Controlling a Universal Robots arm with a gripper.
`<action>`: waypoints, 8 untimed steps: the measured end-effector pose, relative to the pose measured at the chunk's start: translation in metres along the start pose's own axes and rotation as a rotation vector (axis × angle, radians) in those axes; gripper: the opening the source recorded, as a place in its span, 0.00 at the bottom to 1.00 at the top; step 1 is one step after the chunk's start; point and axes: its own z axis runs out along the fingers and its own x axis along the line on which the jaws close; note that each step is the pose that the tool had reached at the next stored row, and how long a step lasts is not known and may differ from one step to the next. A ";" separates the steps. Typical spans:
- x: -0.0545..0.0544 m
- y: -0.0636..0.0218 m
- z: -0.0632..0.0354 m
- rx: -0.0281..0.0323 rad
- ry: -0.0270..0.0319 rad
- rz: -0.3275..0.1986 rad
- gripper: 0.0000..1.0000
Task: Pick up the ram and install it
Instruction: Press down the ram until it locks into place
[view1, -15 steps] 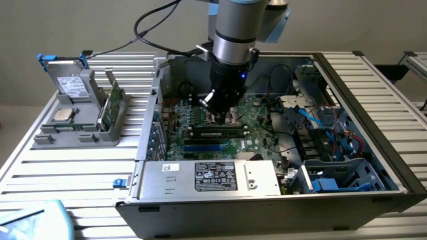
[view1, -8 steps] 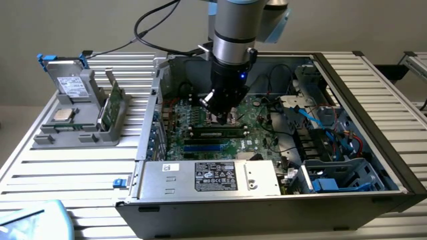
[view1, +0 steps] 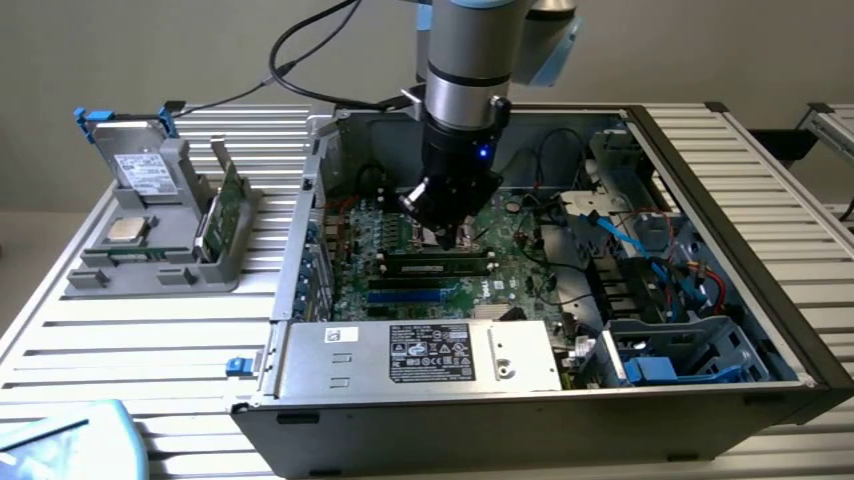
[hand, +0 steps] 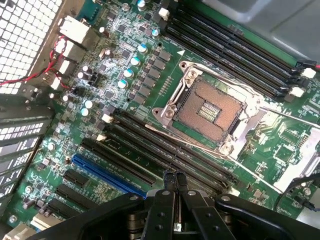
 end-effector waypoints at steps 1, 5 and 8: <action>0.000 0.0000 0.0000 0.0003 -0.0007 0.011 0.11; 0.000 0.0000 0.0004 0.0003 -0.0035 0.059 0.11; 0.000 0.0000 0.0008 -0.0004 -0.0046 0.099 0.11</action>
